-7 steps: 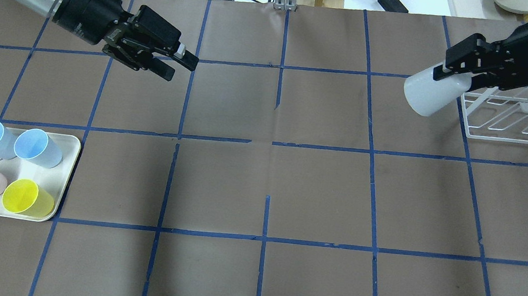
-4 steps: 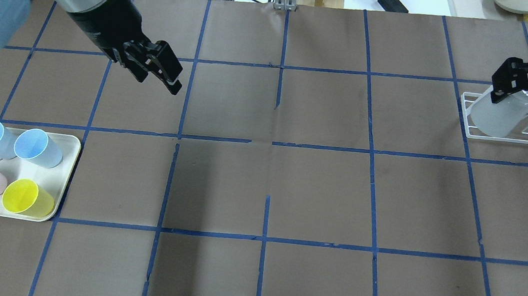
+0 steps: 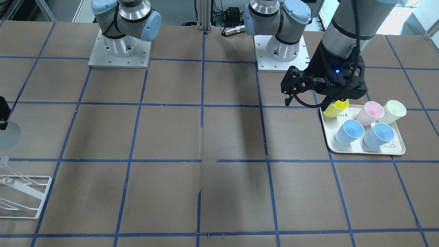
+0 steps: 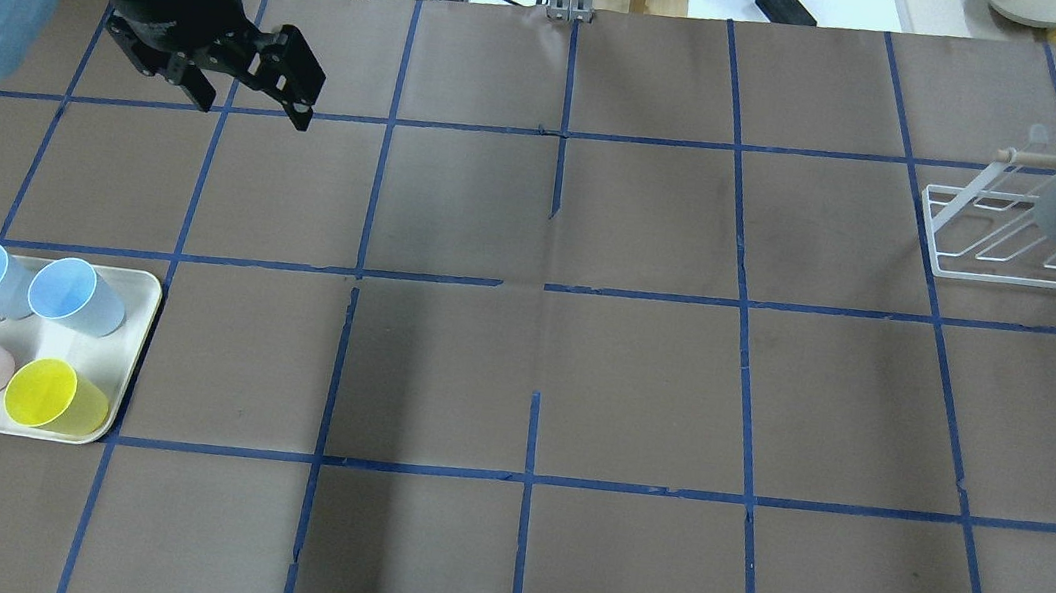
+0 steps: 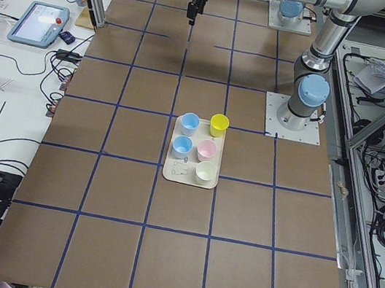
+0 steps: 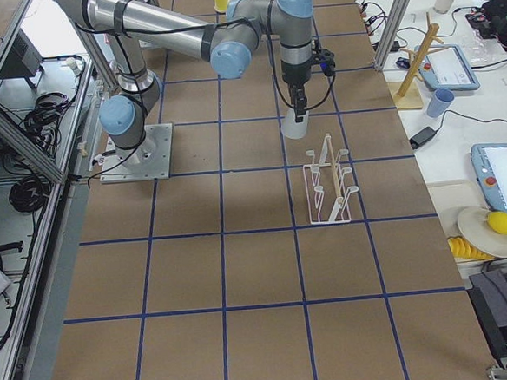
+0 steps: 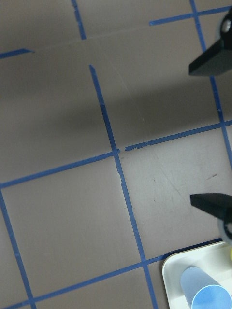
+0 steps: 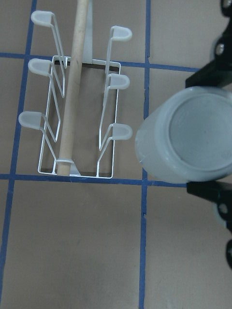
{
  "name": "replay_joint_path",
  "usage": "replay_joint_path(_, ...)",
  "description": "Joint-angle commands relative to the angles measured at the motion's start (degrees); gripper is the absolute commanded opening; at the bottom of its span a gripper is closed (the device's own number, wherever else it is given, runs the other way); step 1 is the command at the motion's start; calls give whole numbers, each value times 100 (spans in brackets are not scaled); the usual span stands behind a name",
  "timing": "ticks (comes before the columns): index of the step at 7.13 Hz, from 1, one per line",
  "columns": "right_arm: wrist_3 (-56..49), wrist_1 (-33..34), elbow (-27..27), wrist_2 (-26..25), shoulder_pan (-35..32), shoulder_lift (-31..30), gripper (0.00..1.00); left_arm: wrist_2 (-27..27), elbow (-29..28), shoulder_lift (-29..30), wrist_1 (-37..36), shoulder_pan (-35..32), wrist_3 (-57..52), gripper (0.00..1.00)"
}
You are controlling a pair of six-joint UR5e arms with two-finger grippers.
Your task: Transfer IKEA cup to right arm and place on rack
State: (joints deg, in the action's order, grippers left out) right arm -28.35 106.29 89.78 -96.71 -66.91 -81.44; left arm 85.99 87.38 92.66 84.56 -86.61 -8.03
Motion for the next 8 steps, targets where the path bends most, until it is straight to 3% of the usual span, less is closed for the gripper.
replay_joint_path(1,-215,128,-13,125,91,199,52,-205,-142,-82,69,-13,607,100)
replay_joint_path(3,-250,444,-39,135,91,418,52,233,-185,40,192,-154,601,100)
replay_joint_path(8,-320,708,-39,275,91,717,52,260,-107,41,184,-164,583,100)
